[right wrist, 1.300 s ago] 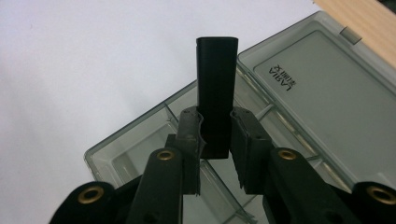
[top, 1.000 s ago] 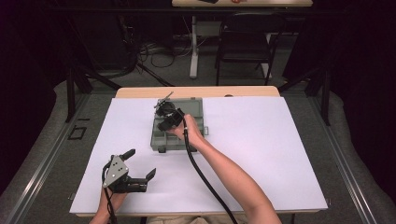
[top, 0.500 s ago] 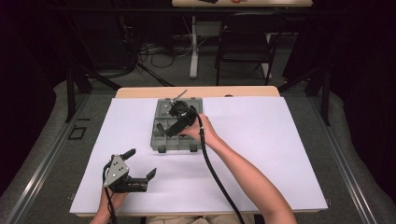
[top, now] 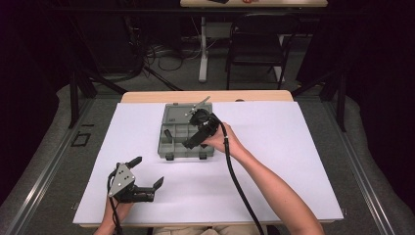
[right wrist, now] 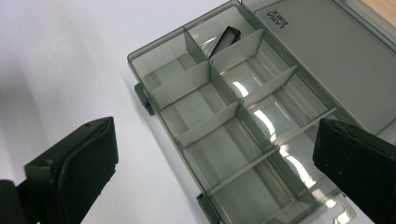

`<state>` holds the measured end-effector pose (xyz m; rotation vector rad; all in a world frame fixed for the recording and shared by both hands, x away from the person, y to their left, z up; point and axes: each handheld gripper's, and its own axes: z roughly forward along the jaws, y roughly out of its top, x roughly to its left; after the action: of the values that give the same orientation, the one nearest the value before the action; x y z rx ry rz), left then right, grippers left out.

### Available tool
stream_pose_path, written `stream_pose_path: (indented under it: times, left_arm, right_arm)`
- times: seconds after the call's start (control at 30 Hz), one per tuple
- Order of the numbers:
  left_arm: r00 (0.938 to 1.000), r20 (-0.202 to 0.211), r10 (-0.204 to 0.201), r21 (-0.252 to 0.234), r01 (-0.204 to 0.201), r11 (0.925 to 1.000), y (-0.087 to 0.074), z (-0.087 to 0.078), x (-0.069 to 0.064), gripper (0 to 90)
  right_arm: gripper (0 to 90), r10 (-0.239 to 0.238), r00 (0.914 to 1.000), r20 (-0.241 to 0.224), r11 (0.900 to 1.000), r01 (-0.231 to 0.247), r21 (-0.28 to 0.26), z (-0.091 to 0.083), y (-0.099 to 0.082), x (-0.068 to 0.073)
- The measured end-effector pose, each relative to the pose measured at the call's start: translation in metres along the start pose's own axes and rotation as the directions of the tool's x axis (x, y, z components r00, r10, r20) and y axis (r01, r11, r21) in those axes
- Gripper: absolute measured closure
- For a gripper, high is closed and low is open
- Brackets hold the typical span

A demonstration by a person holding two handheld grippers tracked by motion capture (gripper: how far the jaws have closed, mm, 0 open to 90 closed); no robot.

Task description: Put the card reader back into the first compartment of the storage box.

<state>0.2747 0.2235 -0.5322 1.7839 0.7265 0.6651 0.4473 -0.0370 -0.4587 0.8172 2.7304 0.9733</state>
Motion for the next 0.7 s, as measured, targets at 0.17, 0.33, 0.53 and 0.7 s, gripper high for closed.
stream_pose_path:
  times: [0.17, 0.33, 0.53, 0.7]
  left_arm:
    - [1.0000, -0.001, -0.003, 0.002, 0.003, 1.0000, 0.000, 0.000, 0.001, 0.3]
    - [1.0000, 0.000, 0.000, 0.001, 0.000, 1.0000, 0.000, 0.000, 0.000, 0.3]
    - [1.0000, 0.000, 0.000, 0.000, 0.000, 1.0000, 0.000, 0.000, 0.000, 0.3]
    - [1.0000, -0.002, -0.001, -0.001, 0.001, 1.0000, 0.000, 0.000, 0.000, 0.3]
  right_arm:
    - [0.0, 0.005, 1.0000, -0.008, 1.0000, -0.005, -0.006, -0.011, -0.010, -0.002]
    - [0.0, 0.003, 1.0000, -0.005, 1.0000, -0.003, -0.005, -0.021, -0.022, -0.005]
    - [0.0, 0.015, 0.9999, -0.004, 0.9998, -0.015, -0.009, -0.031, -0.037, -0.009]
    - [0.0, 0.019, 0.9998, 0.002, 0.9998, -0.019, -0.010, -0.038, -0.048, -0.012]
